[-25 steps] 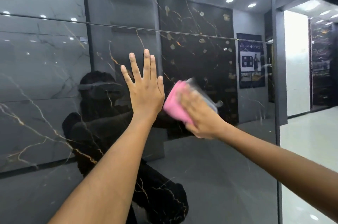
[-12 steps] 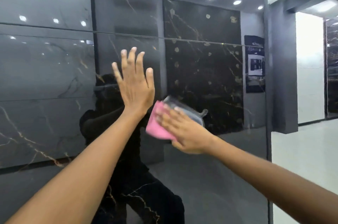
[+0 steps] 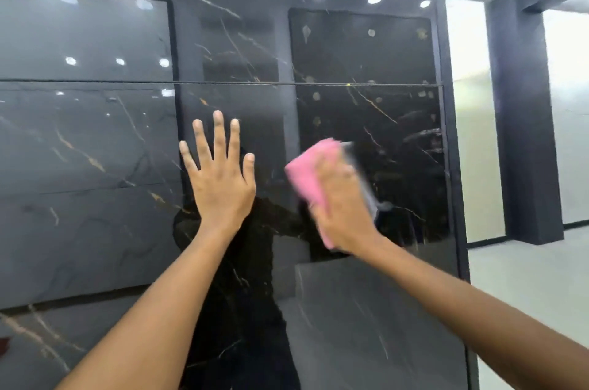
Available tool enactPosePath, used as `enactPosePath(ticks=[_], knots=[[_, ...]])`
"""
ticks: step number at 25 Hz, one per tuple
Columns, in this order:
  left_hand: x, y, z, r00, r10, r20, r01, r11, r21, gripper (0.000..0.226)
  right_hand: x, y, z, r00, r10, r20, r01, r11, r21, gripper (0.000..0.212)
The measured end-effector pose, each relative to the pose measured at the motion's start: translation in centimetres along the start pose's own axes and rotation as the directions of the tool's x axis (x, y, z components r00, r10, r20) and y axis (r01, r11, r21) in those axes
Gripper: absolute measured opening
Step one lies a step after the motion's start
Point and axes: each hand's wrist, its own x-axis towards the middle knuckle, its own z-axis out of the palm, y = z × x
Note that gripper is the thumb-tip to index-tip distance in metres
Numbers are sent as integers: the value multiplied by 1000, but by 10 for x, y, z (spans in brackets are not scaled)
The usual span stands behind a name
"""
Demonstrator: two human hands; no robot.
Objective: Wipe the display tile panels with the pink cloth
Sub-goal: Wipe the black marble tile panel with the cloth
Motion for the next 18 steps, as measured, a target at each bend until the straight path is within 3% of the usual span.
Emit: enactPosePath(ticks=[1,2,3,4,5,6,7,8,9,10,11,12,13,14,15,16,17,18], knots=[[-2,1,1,1000,-9,-4,9,1000,6,60,-5,-3,4,904,-398,156,411,909,-66,77],[-4,1,0,1000,-17,-2,17,1000,10,60,2,10,-2,779,-577,243,612,785,-96,78],[-4,1,0,1000,-21,2,21,1000,16,60,15,32,-9,774,-601,200,629,766,-131,77],[-3,2,0,1000,-25,1,25,1000,18,60,32,58,-19,880,-468,81,475,868,-141,75],[-2,1,-1,1000,-29,2,29,999,17,60,51,79,-29,976,-204,-72,197,976,-89,73],[-2,-1,-1,1000,-29,6,29,999,14,60,69,93,-43,973,130,-189,-135,991,-11,72],[-1,0,-1,1000,-24,6,24,1000,17,60,86,102,-54,870,417,-262,-414,907,70,70],[-1,2,-1,1000,-21,4,21,1000,23,59,99,97,-58,769,578,-273,-572,813,109,69],[0,4,-1,1000,-25,2,24,999,24,59,109,82,-53,757,595,-271,-588,800,114,69],[0,4,-1,1000,-28,1,28,999,22,58,112,63,-43,841,463,-279,-456,885,95,71],[0,4,-2,1000,-30,-3,30,999,16,57,108,44,-29,950,173,-260,-170,985,35,73],[-1,3,-2,1000,-30,-7,30,1000,2,56,94,24,-15,961,-212,-177,206,977,-53,76],[0,1,-3,1000,-25,-6,25,1000,-18,56,76,11,-6,845,-534,2,532,841,-96,76],[1,-1,-4,1000,-17,3,17,999,-43,56,67,15,-6,664,-726,180,747,656,-109,74],[1,-3,-7,1000,-7,20,8,998,-69,57,71,32,-12,525,-807,271,850,514,-115,72],[0,-3,-9,999,1,40,2,995,-95,57,81,52,-22,539,-803,255,842,518,-151,71],[-6,-2,-10,998,5,61,2,993,-115,57,90,74,-31,690,-704,167,724,666,-180,71],[-16,-1,-12,997,3,73,6,992,-122,57,96,95,-41,863,-506,14,500,848,-173,72]])
